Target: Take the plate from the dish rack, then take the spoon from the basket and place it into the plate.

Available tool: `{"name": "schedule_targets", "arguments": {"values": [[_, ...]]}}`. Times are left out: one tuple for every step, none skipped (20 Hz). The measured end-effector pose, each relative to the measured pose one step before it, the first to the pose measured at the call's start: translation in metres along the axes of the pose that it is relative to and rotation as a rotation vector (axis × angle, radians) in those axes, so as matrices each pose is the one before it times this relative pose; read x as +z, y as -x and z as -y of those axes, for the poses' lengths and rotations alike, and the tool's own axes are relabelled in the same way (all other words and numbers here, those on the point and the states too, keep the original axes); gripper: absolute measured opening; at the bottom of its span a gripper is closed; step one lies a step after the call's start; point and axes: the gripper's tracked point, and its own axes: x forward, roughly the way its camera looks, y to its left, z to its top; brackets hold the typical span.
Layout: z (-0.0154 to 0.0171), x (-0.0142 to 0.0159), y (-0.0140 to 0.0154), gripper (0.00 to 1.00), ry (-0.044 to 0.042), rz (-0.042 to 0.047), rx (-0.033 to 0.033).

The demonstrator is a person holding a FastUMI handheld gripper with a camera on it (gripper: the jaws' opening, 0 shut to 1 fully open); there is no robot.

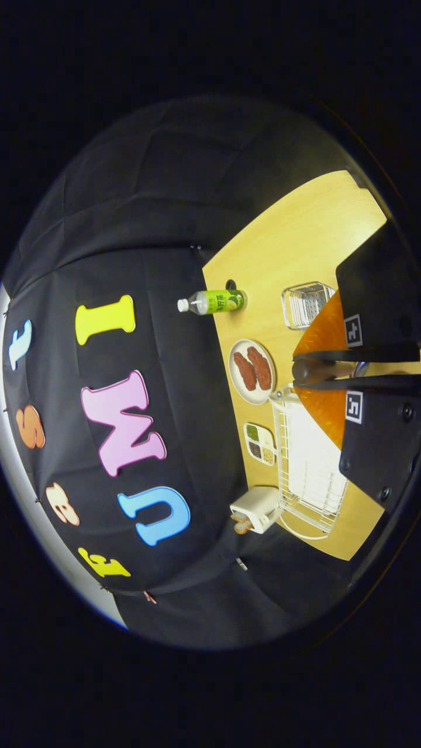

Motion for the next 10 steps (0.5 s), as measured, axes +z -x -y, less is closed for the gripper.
{"name": "schedule_targets", "arguments": {"values": [[-0.00805,-0.00897,0.00268,0.12,-0.00194,-0.01717,0.00717],[-0.00922,-0.0118,0.00138,0.12,-0.00357,-0.02069,0.01287],[-0.00912,-0.01226,0.00092,0.12,-0.01116,-0.02034,0.01225],[-0.00832,-0.01431,-0.0003,0.12,-0.01515,-0.02364,0.01268],[-0.00849,-0.0145,-0.00091,0.12,-0.01489,-0.02775,0.01301],[-0.00707,-0.01637,0.00064,0.12,-0.0136,-0.03085,0.01049],[-0.00662,-0.01588,-0.00207,0.12,-0.01289,-0.03089,0.01243],[-0.00633,-0.01271,-0.00181,0.12,-0.00944,-0.0228,0.01004],[-0.00592,-0.0132,-0.00273,0.12,-0.00696,-0.02531,0.0113],[-0.00507,-0.0141,-0.00372,0.12,-0.00276,-0.02771,0.0086]]}}
